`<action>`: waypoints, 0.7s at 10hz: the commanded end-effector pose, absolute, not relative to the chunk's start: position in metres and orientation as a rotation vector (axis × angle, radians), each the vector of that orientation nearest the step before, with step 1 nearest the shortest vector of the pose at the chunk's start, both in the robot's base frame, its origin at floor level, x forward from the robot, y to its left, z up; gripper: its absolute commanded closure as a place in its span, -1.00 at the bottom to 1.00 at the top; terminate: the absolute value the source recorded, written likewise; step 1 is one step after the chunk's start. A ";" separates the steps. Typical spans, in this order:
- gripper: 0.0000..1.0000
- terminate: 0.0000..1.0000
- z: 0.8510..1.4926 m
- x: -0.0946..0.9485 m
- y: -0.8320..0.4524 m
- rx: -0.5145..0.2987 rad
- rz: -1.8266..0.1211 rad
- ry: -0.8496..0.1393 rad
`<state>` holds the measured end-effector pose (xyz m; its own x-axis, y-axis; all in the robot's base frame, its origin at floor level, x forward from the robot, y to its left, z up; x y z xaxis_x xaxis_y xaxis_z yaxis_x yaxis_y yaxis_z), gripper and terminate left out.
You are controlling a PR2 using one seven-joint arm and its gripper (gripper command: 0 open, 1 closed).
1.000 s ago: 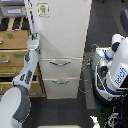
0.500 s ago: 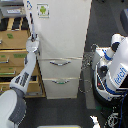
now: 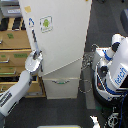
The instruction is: Opening the fridge
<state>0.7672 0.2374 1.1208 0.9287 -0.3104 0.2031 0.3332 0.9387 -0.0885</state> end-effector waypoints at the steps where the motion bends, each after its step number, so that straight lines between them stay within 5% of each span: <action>1: 1.00 -1.00 1.400 0.208 0.120 -0.485 -1.365 -0.444; 2: -1.00 -1.00 1.401 0.180 0.143 -0.520 -1.503 -0.513; 4: -1.00 -1.00 1.364 0.207 0.195 -0.451 -1.519 -0.495; 7: -1.00 -1.00 1.184 0.514 0.321 -0.183 -0.952 -0.265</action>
<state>0.6280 0.2529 1.2530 0.6702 -0.5766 0.4672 0.6947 0.7089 -0.1217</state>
